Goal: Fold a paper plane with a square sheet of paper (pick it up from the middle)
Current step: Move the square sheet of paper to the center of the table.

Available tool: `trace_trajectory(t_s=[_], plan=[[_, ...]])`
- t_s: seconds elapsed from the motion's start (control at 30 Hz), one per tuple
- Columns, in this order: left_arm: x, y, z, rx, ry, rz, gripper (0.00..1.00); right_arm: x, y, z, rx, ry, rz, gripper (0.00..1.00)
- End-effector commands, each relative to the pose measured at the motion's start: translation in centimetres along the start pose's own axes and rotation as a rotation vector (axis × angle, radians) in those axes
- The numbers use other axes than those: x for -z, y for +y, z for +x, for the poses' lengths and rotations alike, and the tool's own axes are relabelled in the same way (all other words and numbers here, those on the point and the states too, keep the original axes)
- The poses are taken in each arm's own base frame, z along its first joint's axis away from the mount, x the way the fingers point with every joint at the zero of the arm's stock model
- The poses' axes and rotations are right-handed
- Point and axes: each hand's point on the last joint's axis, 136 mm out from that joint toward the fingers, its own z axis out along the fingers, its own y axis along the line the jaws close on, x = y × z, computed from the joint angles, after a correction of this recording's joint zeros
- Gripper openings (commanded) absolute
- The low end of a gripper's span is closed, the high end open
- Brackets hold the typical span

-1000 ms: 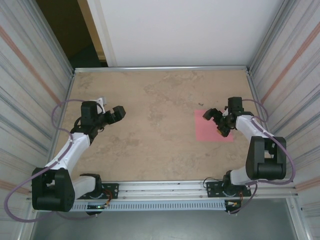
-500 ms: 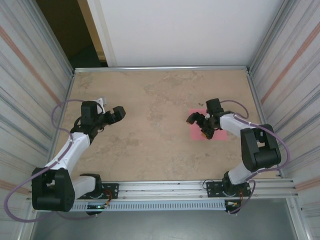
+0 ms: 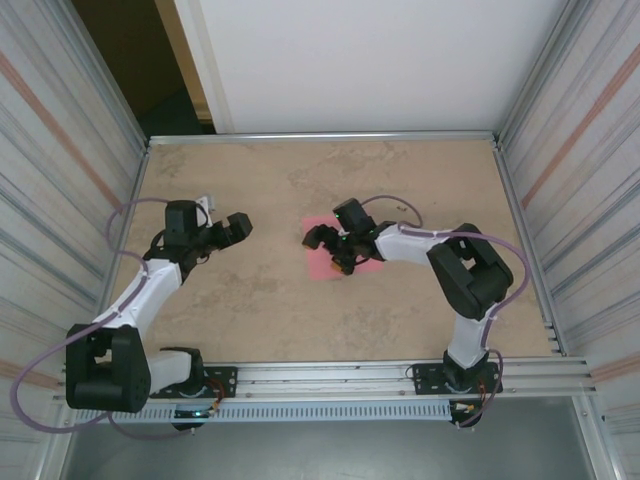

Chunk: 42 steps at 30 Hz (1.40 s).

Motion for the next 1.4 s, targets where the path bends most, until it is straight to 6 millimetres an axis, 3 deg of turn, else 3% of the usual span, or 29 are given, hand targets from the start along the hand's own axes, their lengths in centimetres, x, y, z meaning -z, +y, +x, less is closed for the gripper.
trace_trajectory(t_s=[0.0,0.07,0.2,0.37,0.7,0.87,1.1,1.23,1.37], plan=[[0.1,-1.0,-0.4,0.010,0.017,0.019,0.99,1.3,2.3,-1.9,-0.049,-0.041,-0.073,0.87],[0.0,-1.1,-0.2,0.010,0.029,0.022,0.99,3.2,2.3,-3.9,0.020,-0.107,-0.078,0.87],[-0.5,-1.7,0.4,0.029,0.060,0.044,0.99,5.1,-1.0,-7.3,0.065,-0.147,-0.003,0.85],[-1.7,-3.1,2.1,0.042,0.126,0.075,0.99,5.0,-3.7,-10.1,0.102,-0.099,0.092,0.82],[-4.5,-7.3,5.3,0.043,0.243,0.141,0.98,3.3,-4.6,-11.8,0.077,-0.079,0.159,0.81],[-5.8,-9.0,6.6,0.039,0.294,0.165,0.97,2.6,-6.8,-10.6,0.016,-0.073,0.219,0.81],[-7.2,-9.3,7.8,0.090,0.341,0.165,0.92,1.4,-8.2,-6.1,-0.060,-0.056,0.293,0.81],[-7.6,-8.2,8.5,0.163,0.363,0.096,0.86,0.7,-6.3,-3.0,-0.097,-0.041,0.221,0.78],[-7.5,-8.5,9.2,0.176,0.403,0.096,0.82,2.1,-2.9,-3.3,-0.135,-0.057,0.072,0.75]])
